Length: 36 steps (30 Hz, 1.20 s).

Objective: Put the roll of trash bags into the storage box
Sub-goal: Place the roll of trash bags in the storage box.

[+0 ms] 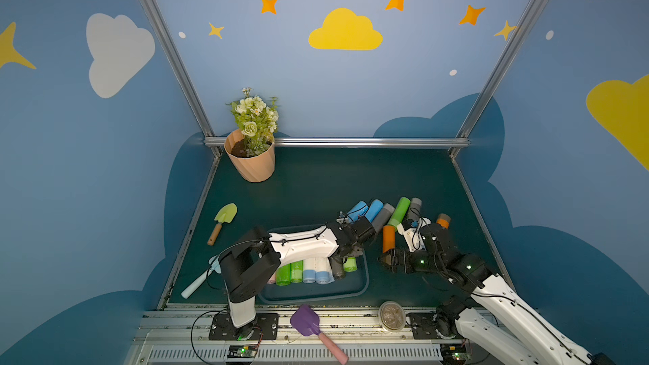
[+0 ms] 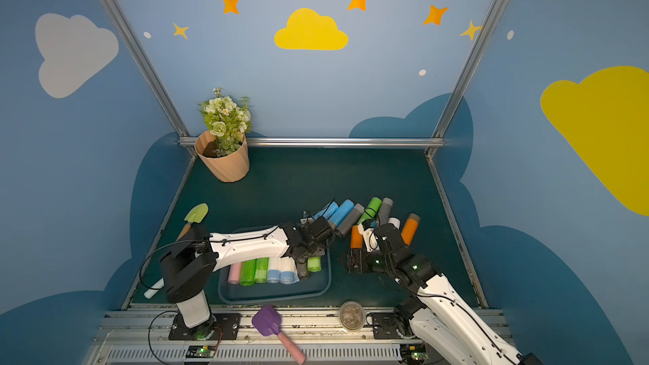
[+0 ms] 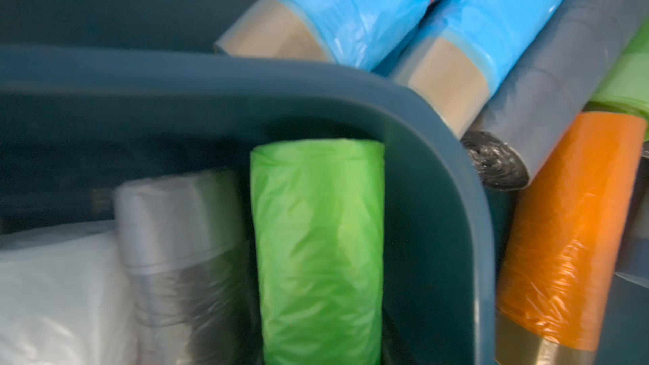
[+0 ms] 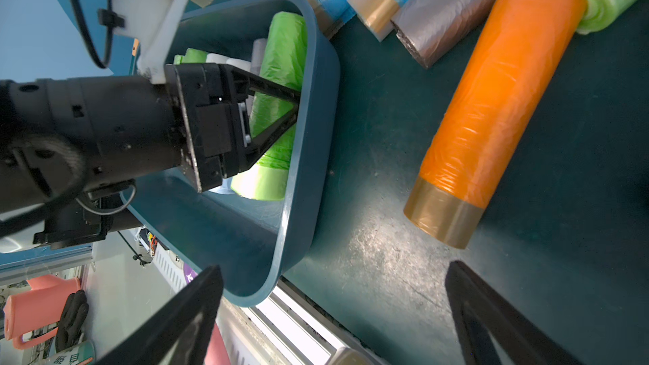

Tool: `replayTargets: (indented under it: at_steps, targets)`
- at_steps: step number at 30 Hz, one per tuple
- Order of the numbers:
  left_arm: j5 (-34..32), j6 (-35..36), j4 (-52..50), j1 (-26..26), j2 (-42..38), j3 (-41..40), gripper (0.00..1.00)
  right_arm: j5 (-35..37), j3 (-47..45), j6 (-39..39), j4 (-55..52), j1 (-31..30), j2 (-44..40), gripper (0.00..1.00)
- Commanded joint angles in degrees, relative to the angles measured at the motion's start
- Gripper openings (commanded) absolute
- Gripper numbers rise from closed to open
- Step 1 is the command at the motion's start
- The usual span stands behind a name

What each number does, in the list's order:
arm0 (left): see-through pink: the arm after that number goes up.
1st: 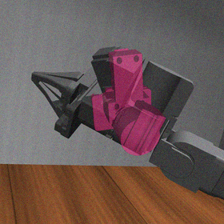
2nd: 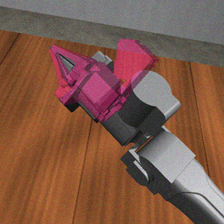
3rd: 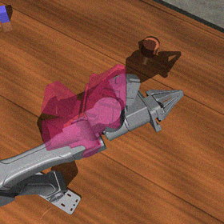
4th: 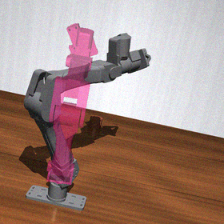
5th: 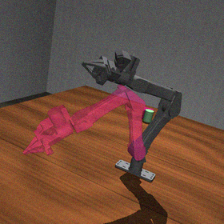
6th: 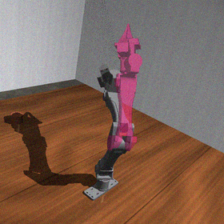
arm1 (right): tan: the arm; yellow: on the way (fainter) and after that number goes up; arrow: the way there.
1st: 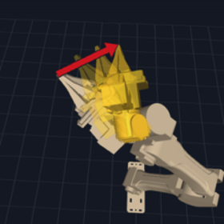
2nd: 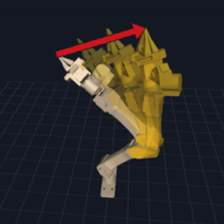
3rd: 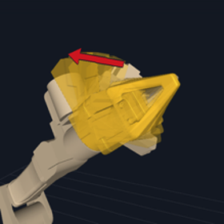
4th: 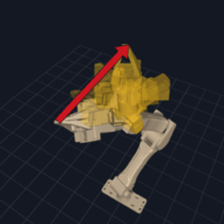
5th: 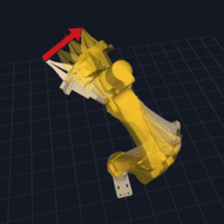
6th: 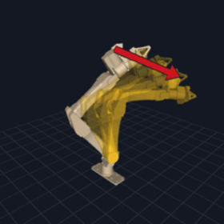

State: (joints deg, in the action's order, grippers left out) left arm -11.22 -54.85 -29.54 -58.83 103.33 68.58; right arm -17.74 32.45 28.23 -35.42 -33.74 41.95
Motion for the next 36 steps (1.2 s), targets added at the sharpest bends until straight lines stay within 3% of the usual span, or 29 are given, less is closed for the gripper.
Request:
replayTargets:
  at_steps: [1,17,36]
  targets:
    - [-3.10,1.43,-2.96,0.02,0.53,1.81,0.38,0.50,1.61,-0.39,0.17,0.07,0.40,0.97]
    - [-4.77,1.60,-7.98,-0.11,2.35,2.09,0.38,-0.20,1.05,-0.04,1.14,0.07,0.82,0.97]
    - [-3.99,0.71,-6.24,-0.23,5.08,1.47,0.40,0.03,0.60,-0.10,0.88,0.12,1.03,0.97]
